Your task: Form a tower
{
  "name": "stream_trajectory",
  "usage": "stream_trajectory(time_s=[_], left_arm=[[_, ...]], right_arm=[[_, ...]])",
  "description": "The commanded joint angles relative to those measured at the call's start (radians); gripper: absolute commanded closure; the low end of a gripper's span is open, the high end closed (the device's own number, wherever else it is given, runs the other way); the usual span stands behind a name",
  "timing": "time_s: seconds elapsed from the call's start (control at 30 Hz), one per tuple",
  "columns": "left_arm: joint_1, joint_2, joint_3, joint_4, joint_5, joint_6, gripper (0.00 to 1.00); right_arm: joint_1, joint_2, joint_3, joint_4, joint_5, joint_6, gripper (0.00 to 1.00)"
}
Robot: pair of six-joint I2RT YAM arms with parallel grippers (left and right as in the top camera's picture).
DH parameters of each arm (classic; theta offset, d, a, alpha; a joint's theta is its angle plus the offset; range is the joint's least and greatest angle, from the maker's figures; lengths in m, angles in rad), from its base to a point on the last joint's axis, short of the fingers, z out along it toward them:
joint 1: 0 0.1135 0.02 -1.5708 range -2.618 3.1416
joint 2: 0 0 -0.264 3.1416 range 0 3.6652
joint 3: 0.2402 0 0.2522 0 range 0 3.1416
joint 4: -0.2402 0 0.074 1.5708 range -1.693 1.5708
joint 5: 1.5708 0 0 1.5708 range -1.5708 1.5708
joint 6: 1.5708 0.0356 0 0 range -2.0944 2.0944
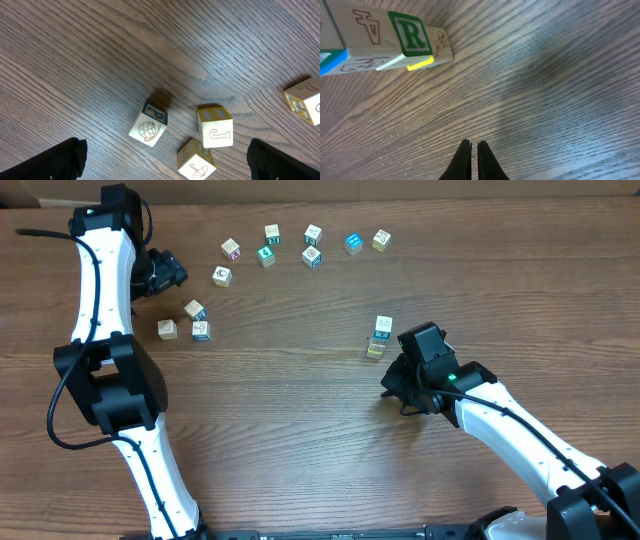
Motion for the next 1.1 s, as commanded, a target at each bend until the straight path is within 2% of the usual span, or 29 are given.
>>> stream_trajectory(time_s=[0.0,0.2,0.3,0.5,0.73,0.93,1.07], left_arm=[[-0.005,0.011,0.021,-0.002,-0.005,0.023,0.0],[-0.005,0.011,0.021,-0.002,-0.005,0.023,0.01],[-0.005,0.011,0.021,-0.002,-0.005,0.023,0.0],[-0.005,0.011,0.021,-0.002,-0.005,0.023,0.01],[-0.005,0.011,0.021,-0.002,-0.005,0.023,0.0],[-0.005,0.011,0.021,-0.002,-0.005,0.023,0.01],[-0.005,0.011,0.021,-0.002,-0.005,0.023,0.01]], right_arm=[[-0.002,0.02,-0.022,0.032,-0.006,0.001,0.96],[-0.002,0.075,-0.116,0.246,-0.108,0.01,0.96],[-0.002,0.097,-0.157,0.315,-0.111,0.054,0.96],[-0.003,0.112,-0.255,0.531,-0.113,0.053,0.96],[-0.05,0.168,-0.273,0.627,-0.119,0.053,0.96],[-0.096,0.327,-0.273,0.81,-0.237,0.053,0.96],[-0.137,0.365,-0.273,0.842,-0.301,0.054,0.96]])
